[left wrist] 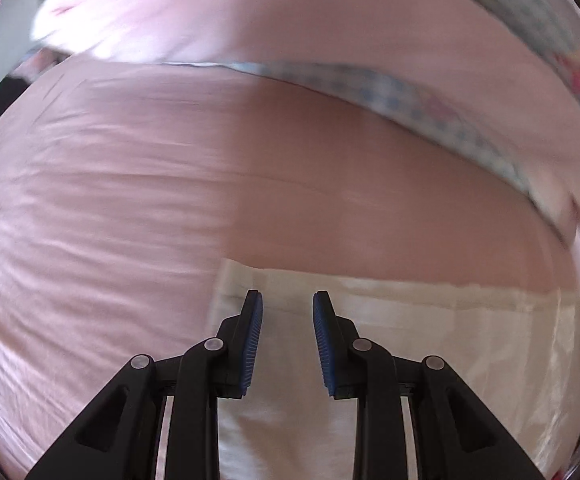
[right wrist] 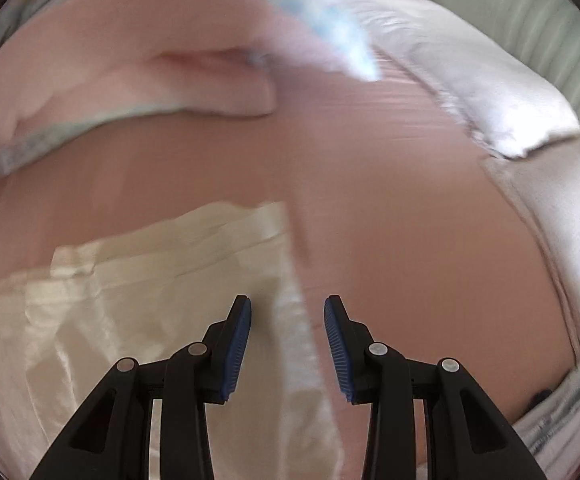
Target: Fold clothes
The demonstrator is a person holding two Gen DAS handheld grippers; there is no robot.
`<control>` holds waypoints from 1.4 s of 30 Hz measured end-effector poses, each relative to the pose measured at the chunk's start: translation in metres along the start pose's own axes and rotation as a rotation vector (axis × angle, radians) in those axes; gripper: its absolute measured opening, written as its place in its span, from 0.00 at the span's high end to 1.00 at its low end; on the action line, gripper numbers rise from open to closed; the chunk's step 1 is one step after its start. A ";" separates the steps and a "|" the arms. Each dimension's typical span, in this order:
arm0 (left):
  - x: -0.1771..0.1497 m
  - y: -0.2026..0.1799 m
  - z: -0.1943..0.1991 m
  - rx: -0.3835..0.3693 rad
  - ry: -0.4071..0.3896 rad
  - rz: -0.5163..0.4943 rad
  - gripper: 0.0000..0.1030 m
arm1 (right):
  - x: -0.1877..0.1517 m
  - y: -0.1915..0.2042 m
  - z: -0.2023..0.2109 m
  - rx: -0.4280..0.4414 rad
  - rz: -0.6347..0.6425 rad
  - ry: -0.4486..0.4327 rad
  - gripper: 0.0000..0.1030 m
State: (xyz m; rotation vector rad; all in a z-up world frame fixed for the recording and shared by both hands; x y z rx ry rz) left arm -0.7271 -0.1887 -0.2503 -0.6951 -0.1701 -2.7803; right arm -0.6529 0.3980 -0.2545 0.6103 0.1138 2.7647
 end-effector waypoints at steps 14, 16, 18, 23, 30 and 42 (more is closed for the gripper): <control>-0.009 -0.011 -0.005 0.220 -0.018 -0.306 0.97 | 0.001 0.027 0.000 -0.013 0.052 -0.018 0.64; -0.008 -0.006 -0.006 0.225 -0.021 -0.318 0.95 | 0.007 0.020 0.008 -0.031 0.049 -0.051 0.64; -0.003 0.001 -0.002 0.259 -0.032 -0.309 0.94 | 0.012 0.012 0.016 -0.047 0.041 -0.080 0.64; 0.009 0.029 0.006 0.237 -0.019 -0.164 0.98 | 0.025 -0.008 0.017 -0.052 0.030 -0.076 0.64; 0.010 0.052 0.012 0.074 0.046 -0.035 0.94 | 0.022 -0.012 -0.001 0.046 0.074 0.010 0.40; 0.006 0.026 0.005 0.178 0.013 -0.165 0.96 | 0.032 0.047 0.009 0.096 0.225 -0.059 0.97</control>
Point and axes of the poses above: each gripper's, at about its wrist camera, not at the fingertips, and z roughly against the way its jaws point, y to its left, x to its top, the point moved 6 cm from there along -z, roughly the way its jaws point, and after that the axes turned 10 degrees about x, right-handed, at the moved point
